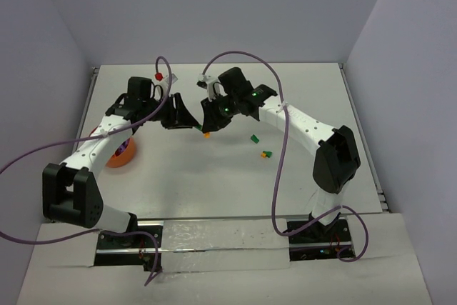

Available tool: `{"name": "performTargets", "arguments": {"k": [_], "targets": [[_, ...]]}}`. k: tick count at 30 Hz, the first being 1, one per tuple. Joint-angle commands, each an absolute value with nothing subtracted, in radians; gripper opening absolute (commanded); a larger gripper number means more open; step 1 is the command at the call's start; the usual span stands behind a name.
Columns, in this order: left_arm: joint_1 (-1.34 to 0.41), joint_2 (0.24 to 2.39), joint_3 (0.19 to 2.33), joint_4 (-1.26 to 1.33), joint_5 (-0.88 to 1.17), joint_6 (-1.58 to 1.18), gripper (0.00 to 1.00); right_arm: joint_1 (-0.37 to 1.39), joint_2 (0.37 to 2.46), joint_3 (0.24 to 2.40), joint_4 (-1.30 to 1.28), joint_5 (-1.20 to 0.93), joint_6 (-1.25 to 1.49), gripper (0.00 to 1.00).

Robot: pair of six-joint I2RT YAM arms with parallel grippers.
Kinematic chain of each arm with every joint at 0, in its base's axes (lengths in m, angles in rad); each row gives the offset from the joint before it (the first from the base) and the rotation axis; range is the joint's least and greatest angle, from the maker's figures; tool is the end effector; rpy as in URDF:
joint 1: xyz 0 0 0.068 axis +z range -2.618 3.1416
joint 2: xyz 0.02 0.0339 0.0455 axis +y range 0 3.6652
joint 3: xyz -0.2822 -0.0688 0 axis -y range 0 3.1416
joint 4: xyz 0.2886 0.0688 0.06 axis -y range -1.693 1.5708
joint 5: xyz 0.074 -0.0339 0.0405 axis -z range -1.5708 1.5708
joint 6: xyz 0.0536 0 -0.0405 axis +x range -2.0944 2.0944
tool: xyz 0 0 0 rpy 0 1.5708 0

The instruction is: Sort the legos into containers by color

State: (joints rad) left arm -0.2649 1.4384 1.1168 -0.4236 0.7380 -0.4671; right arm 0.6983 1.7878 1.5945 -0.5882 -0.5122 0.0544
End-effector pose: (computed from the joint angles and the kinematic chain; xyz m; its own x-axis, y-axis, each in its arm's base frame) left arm 0.3371 -0.1288 0.2819 -0.8865 -0.1047 -0.4508 0.3044 0.6019 -0.7383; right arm 0.3364 0.3166 0.3075 -0.5836 -0.4280 -0.6900 -0.7963 0.4679 0.3833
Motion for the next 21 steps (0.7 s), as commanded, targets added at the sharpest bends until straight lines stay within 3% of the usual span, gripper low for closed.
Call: {"name": "performTargets", "arguments": {"k": [1,4,12,16,21], "targets": [[-0.275,1.443,1.119,-0.386,0.766,-0.468,0.47,0.71,1.754,1.651,-0.565,-0.499,0.04,0.0],[-0.278,1.448,1.121,-0.388,0.767,-0.465,0.44,0.709,1.756,1.654,-0.566,-0.499,0.041,0.0],[-0.282,1.457,1.129,-0.396,0.753,-0.462,0.21,0.716,1.755,1.657,-0.575,-0.489,0.032,0.0],[-0.282,1.463,1.132,-0.403,0.737,-0.459,0.01,0.727,1.749,1.649,-0.575,-0.466,0.026,0.0],[-0.282,1.462,1.14,-0.432,0.673,-0.439,0.0,0.733,1.748,1.651,-0.581,-0.437,0.018,0.0]]}}
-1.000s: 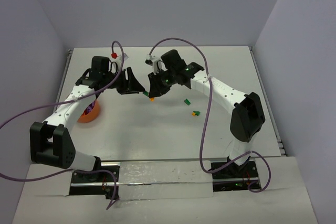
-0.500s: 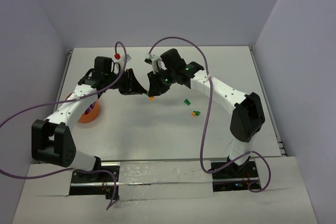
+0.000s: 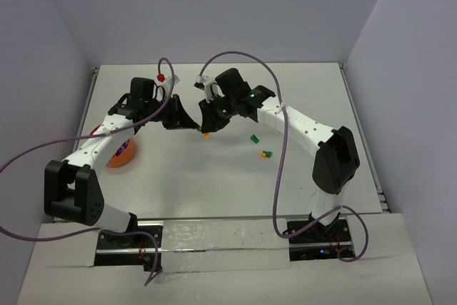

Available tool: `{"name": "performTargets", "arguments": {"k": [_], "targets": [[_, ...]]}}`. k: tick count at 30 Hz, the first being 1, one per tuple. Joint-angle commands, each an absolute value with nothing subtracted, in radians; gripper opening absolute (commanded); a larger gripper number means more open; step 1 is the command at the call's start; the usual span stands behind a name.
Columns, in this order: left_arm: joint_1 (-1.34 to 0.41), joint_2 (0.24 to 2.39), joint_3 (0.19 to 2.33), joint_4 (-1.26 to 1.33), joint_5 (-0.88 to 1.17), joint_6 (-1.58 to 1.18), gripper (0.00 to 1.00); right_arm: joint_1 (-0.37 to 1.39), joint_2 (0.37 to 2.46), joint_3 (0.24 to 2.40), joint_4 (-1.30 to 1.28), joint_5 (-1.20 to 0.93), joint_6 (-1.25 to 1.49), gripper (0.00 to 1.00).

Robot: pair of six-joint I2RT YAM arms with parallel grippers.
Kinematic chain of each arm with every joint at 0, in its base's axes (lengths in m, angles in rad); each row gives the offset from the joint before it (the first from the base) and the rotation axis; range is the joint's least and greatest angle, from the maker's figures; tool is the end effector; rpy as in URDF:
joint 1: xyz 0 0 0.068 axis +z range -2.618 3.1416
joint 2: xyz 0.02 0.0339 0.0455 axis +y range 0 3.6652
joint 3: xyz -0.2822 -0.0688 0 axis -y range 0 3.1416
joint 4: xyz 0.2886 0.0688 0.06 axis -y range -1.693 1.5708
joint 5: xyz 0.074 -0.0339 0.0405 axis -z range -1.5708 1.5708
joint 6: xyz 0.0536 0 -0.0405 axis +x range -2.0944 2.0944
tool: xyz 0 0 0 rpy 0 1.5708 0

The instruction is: Sort the legos into containers by color

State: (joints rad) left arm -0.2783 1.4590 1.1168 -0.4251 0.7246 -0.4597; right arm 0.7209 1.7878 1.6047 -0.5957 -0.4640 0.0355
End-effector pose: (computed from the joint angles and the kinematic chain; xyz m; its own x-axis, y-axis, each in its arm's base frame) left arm 0.3390 -0.1338 0.2744 -0.8930 -0.0904 -0.4409 0.2993 0.6124 -0.7317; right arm 0.3314 0.3231 0.3099 -0.5568 -0.4470 -0.7001 -0.8103 0.4777 0.3394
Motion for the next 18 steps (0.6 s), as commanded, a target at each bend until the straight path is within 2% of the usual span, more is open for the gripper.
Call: {"name": "performTargets", "arguments": {"k": [1,5,8,18], "targets": [[-0.282,1.461,1.143,-0.442,0.652,-0.43,0.0,0.733,1.748,1.652,-0.582,-0.439,0.017,0.0],[-0.263,1.424,1.135,-0.478,0.551,-0.379,0.0,0.735,1.74,1.651,-0.589,-0.437,0.018,0.0],[-0.207,1.385,1.12,-0.494,0.553,-0.358,0.0,0.732,1.727,1.636,-0.589,-0.431,0.012,0.0],[0.265,1.265,1.262,-0.857,0.731,0.067,0.0,0.704,1.695,1.544,-0.581,-0.415,0.012,0.0]]}}
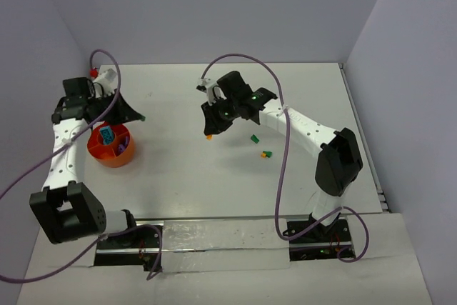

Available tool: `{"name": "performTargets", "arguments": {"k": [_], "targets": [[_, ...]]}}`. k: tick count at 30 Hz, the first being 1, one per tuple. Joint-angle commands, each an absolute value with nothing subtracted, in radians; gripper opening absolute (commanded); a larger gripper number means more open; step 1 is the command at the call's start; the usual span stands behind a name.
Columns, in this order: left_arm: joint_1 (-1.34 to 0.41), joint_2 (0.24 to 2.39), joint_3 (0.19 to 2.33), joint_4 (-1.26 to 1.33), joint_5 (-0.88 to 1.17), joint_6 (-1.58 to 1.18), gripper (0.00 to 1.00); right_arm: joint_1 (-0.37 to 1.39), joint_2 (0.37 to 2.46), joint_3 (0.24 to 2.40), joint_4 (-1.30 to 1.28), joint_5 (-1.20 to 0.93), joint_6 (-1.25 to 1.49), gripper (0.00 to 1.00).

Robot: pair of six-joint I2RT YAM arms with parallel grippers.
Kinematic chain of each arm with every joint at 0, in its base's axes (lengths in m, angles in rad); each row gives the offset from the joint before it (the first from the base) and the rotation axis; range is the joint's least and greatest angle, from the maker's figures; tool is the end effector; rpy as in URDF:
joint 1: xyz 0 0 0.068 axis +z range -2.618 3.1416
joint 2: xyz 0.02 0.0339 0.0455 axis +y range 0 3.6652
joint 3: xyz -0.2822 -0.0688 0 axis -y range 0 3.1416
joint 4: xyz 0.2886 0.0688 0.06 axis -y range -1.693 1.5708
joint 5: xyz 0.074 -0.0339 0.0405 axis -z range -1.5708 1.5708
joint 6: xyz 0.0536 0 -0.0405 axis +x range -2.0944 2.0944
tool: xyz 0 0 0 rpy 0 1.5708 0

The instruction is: Sort the legos into containers by color

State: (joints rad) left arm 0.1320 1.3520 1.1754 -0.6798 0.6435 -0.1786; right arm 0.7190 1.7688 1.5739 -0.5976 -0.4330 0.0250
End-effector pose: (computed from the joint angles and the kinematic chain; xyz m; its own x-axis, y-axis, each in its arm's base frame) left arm 0.3313 0.0116 0.3090 -0.7875 -0.2479 -0.5642 0.1468 0.8137 -0.5625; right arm 0.3286 0.3175 0.3058 -0.5562 -0.4567 -0.6944 -0.8059 0.5006 0.3163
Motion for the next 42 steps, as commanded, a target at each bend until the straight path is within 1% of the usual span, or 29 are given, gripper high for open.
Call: {"name": "performTargets", "arguments": {"k": [1,3,7,11,19,31,36,42], "targets": [[0.331,1.256,1.274,-0.904,0.745,0.137,0.0,0.699,1.692,1.534,-0.582,-0.411,0.009,0.0],[0.45,1.251,1.302,-0.963,0.763,0.217,0.0,0.689,1.69,1.526,-0.587,-0.412,-0.018,0.0],[0.609,1.288,1.345,-1.041,0.779,0.32,0.0,0.676,1.697,1.528,-0.601,-0.417,-0.026,0.0],[0.708,1.348,1.395,-1.092,0.774,0.437,0.0,0.675,1.708,1.548,-0.615,-0.415,-0.033,0.0],[0.738,1.44,1.411,-1.119,0.718,0.515,0.01,0.675,1.739,1.589,-0.638,-0.408,-0.026,0.0],[0.738,1.502,1.369,-1.025,0.632,0.503,0.02,0.675,1.767,1.617,-0.643,-0.462,-0.023,0.0],[0.737,1.55,1.376,-0.985,0.625,0.489,0.09,0.675,1.773,1.611,-0.633,-0.468,-0.017,0.0],[0.698,1.602,1.381,-0.934,0.619,0.462,0.12,0.675,1.777,1.597,-0.63,-0.462,-0.016,0.0]]}}
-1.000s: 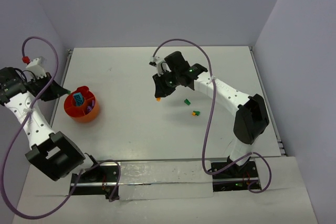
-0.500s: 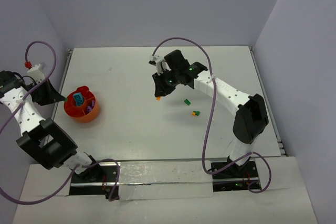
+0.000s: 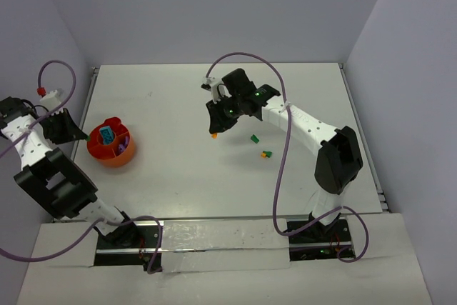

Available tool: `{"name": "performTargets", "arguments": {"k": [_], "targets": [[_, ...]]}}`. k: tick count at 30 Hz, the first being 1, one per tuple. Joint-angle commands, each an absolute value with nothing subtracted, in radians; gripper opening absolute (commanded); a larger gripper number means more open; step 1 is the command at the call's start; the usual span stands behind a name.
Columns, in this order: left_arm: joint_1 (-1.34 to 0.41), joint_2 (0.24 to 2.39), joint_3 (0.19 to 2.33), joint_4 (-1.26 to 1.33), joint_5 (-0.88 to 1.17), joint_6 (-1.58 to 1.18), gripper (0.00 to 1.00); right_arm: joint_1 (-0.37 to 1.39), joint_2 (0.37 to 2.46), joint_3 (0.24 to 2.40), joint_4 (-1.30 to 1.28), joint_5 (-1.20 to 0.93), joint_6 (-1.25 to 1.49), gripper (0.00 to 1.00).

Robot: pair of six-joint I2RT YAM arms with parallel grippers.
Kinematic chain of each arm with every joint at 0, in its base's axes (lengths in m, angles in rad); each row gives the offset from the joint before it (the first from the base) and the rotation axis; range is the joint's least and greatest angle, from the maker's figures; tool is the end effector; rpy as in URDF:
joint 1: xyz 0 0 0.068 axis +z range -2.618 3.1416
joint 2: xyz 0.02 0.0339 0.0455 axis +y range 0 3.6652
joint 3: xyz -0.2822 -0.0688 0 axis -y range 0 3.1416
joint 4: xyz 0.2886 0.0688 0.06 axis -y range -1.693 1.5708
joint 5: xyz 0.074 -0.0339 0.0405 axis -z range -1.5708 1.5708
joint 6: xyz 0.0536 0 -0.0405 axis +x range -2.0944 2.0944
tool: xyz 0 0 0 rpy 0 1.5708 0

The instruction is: Sort the legos into containers by color

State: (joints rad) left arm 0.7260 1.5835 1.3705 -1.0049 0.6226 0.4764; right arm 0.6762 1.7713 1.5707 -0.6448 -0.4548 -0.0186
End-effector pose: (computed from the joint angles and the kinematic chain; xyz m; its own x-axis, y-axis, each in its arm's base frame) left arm 0.2892 0.2149 0.2830 -0.8018 -0.2136 -0.5581 -0.0235 0.9445 -0.3278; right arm 0.3378 0.3012 0.2999 -0.5688 -0.4778 -0.6694 -0.8002 0.5095 0.3163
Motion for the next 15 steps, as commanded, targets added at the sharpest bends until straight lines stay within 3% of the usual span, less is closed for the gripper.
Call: {"name": "performTargets", "arguments": {"k": [1,15], "targets": [[0.69,1.605,1.379,-0.925,0.617,0.457,0.12,0.675,1.778,1.596,-0.629,-0.462,-0.017,0.0],[0.653,1.643,1.329,-0.818,0.557,0.403,0.3,0.672,1.779,1.585,-0.62,-0.463,-0.018,0.0]]}}
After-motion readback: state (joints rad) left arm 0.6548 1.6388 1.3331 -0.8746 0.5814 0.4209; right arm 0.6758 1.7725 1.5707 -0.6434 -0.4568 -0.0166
